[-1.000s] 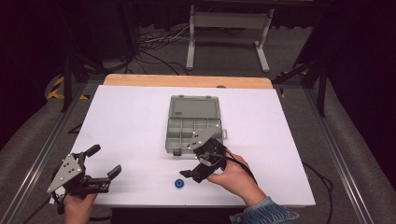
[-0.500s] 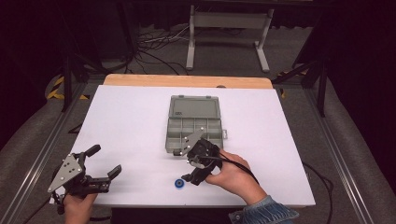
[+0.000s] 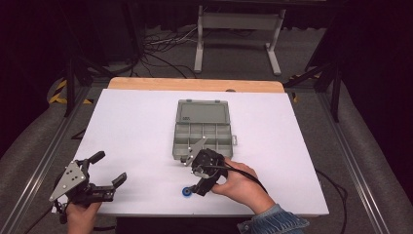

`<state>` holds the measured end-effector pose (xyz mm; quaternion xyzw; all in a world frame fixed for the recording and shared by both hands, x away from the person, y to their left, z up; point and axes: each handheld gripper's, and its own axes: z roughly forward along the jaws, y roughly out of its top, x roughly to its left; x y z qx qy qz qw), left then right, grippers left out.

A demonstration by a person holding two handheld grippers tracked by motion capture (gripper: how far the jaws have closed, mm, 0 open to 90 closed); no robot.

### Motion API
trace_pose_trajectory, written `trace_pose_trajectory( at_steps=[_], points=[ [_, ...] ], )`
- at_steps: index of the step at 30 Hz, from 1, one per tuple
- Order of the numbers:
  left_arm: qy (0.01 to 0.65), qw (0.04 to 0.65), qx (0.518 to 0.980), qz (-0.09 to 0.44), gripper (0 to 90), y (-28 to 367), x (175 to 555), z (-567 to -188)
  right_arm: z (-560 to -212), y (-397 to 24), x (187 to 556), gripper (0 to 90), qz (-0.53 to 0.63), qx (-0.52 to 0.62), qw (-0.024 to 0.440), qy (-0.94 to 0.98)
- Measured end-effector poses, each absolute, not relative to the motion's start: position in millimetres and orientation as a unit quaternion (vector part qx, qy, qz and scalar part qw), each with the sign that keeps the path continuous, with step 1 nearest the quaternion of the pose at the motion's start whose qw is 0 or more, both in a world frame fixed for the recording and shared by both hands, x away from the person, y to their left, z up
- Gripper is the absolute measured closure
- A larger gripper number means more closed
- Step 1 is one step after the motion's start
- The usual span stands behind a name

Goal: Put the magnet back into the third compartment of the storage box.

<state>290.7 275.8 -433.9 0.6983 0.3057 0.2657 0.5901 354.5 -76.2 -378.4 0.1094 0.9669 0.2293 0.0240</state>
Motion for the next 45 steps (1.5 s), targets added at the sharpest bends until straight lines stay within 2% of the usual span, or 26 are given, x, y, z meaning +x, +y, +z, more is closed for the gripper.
trace_pose_trajectory(
  at_steps=[21,32,41,45],
  points=[
    [0.303,0.588,0.703,0.262,0.2,276,291,-434,-414,-55,350,21.6,0.198,0.091,-0.002,0.976],
    [0.303,0.588,0.703,0.261,0.2,275,291,-434,-424,-47,347,28.3,0.188,0.082,-0.002,0.979],
    [0.304,0.586,0.705,0.26,0.2,275,291,-434,-429,-43,345,41.8,0.177,0.074,-0.001,0.981],
    [0.304,0.585,0.705,0.26,0.2,275,291,-434,-430,-40,344,53.0,0.169,0.073,0.013,0.983]
  ],
)
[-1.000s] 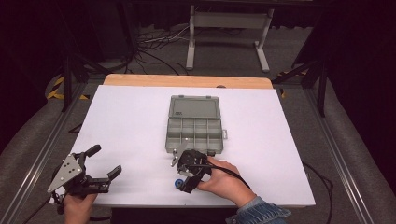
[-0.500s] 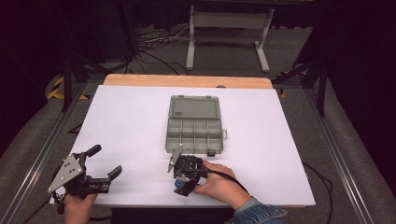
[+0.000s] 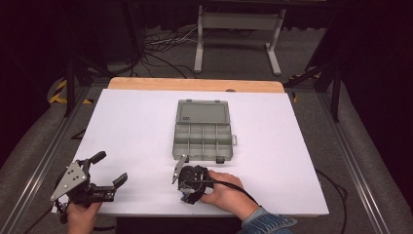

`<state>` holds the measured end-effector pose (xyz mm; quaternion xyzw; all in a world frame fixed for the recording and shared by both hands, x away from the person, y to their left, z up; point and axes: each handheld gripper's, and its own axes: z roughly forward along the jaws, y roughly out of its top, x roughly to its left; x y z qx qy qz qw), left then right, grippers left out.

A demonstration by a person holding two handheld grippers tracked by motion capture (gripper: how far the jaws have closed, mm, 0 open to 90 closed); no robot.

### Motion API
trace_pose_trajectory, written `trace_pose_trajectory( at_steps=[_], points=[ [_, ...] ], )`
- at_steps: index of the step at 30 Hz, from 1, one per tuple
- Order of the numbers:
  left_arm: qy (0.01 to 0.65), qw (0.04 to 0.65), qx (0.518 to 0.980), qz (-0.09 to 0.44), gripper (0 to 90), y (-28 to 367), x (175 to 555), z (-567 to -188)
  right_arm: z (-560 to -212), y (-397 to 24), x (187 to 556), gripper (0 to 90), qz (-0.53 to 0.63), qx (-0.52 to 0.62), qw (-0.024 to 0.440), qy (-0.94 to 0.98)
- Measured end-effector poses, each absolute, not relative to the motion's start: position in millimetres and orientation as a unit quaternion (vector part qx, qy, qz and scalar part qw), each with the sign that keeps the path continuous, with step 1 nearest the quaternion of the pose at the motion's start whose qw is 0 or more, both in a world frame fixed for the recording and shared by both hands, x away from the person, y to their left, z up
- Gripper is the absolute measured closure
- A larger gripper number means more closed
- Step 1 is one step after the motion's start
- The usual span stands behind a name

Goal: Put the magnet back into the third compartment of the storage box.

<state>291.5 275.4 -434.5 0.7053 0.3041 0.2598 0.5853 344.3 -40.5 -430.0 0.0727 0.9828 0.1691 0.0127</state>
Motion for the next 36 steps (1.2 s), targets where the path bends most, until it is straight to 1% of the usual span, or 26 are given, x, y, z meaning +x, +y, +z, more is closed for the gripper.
trace_pose_trajectory(
  at_steps=[4,13,24,36],
  points=[
    [0.304,0.585,0.706,0.26,0.2,276,292,-435,-429,-40,344,61.8,0.167,0.07,0.019,0.983],
    [0.304,0.586,0.705,0.261,0.2,276,292,-435,-425,-41,343,62.4,0.176,0.072,0.018,0.982],
    [0.305,0.584,0.705,0.261,0.2,275,292,-435,-401,-48,342,62.3,0.214,0.071,0.024,0.974],
    [0.304,0.584,0.706,0.261,0.2,275,292,-435,-384,-56,341,62.4,0.243,0.072,0.031,0.967]
  ],
)
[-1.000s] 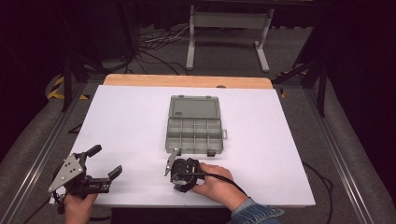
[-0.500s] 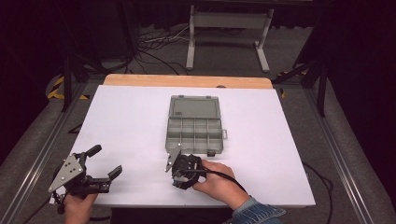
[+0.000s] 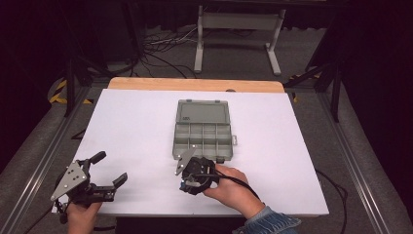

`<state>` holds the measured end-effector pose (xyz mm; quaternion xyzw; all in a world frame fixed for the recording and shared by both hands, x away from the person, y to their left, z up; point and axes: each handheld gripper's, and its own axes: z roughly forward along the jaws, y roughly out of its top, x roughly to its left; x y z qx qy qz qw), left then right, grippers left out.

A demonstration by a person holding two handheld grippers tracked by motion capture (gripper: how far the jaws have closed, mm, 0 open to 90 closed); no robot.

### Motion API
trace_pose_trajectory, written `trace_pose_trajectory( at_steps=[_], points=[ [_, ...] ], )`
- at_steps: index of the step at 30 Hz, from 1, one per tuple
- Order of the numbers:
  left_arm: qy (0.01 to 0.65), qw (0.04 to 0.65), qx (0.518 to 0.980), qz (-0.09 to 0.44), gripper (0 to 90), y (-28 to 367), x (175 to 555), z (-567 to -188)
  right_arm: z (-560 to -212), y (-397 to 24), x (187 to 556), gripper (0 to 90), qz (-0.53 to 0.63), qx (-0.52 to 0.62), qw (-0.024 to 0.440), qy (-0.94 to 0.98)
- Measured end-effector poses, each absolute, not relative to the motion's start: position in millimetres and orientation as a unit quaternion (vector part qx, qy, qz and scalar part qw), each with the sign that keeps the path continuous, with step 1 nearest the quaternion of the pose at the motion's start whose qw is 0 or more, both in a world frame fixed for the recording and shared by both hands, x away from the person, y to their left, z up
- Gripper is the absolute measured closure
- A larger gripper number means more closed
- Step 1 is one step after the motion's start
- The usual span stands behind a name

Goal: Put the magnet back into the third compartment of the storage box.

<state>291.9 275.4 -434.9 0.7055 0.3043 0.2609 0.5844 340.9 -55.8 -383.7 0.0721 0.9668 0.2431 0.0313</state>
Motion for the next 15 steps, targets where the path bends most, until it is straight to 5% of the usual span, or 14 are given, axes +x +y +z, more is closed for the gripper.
trace_pose_trajectory(
  at_steps=[15],
  points=[
    [0.306,0.583,0.706,0.261,0.2,275,292,-435,-365,-76,368,62.4,0.26,0.116,0.058,0.957]
  ],
)
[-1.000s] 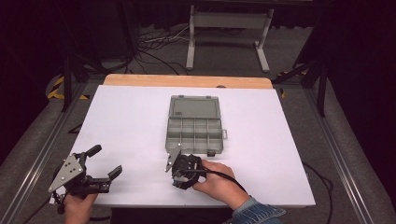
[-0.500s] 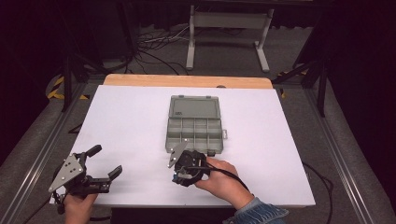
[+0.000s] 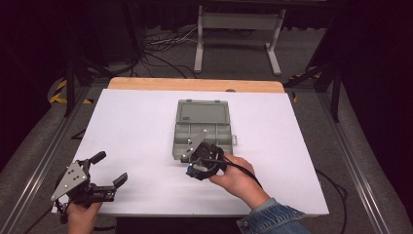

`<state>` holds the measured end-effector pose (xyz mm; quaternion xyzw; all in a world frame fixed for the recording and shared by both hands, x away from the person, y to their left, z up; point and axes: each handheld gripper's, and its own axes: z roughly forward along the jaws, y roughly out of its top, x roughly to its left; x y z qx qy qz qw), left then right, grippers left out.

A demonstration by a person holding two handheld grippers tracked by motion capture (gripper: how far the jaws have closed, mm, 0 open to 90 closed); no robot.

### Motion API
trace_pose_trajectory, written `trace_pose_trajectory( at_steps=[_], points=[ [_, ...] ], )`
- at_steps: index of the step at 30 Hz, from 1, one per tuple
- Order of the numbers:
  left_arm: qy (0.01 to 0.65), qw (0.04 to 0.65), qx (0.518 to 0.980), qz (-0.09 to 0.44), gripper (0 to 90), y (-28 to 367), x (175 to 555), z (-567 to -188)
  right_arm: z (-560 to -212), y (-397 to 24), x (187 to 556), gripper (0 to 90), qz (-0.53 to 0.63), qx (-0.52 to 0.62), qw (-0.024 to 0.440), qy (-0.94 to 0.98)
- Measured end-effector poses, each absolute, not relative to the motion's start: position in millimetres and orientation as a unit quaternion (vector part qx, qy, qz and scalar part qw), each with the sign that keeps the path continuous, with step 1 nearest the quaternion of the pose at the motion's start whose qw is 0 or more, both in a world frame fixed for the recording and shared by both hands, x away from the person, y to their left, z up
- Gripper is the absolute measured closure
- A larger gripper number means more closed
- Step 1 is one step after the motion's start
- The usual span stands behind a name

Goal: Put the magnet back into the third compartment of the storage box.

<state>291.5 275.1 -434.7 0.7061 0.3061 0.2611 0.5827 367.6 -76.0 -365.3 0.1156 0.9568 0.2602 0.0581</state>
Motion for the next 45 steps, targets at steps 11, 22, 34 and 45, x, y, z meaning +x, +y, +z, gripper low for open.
trace_pose_trajectory(
  at_steps=[11,22,34,45],
  points=[
    [0.306,0.584,0.705,0.262,0.2,275,292,-435,-351,-89,393,62.4,0.266,0.153,0.069,0.949],
    [0.306,0.584,0.705,0.262,0.2,275,292,-435,-340,-102,419,62.4,0.272,0.189,0.081,0.94],
    [0.306,0.583,0.706,0.261,0.2,276,292,-435,-336,-114,443,62.4,0.281,0.223,0.088,0.929],
    [0.308,0.584,0.704,0.261,0.2,275,292,-435,-339,-123,463,62.4,0.284,0.255,0.098,0.919]
  ],
)
